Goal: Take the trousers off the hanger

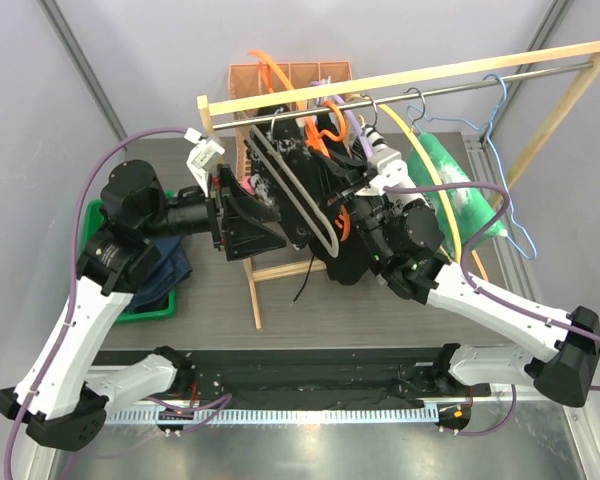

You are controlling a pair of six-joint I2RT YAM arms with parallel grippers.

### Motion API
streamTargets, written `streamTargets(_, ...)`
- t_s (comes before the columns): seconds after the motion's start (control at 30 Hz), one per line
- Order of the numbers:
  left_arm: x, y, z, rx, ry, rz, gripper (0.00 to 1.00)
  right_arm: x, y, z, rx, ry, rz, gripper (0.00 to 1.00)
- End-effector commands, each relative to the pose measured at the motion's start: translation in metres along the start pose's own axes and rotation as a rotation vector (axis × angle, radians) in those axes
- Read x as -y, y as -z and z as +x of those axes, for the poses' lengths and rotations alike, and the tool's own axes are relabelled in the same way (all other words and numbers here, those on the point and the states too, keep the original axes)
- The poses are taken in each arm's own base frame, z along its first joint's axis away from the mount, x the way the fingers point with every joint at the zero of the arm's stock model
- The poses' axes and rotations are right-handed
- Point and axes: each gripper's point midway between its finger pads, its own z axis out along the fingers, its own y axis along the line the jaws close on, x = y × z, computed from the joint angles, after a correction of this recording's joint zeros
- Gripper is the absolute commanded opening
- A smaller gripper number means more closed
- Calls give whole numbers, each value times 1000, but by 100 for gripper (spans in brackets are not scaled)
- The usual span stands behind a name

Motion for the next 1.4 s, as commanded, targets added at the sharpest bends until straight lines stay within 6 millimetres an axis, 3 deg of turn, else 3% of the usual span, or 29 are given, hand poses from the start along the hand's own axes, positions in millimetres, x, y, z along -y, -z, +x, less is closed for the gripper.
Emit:
streamTargets(0.0,-3,-2,-9,12,-49,-16,83,9,3,-81,336,-33,25,1)
streamTargets(0.27,-5,-4,-14,21,-66,-22,82,0,-12,-89,388,-1,3,1)
streamTargets(1.13,-1,0,-14,32,-78,-32,83,-15,-9,-129,525,-27,-67,1)
streamTargets(1.37,-1,0,-14,30,-70,-28,83,-8,1,-133,499,-36,-32,1)
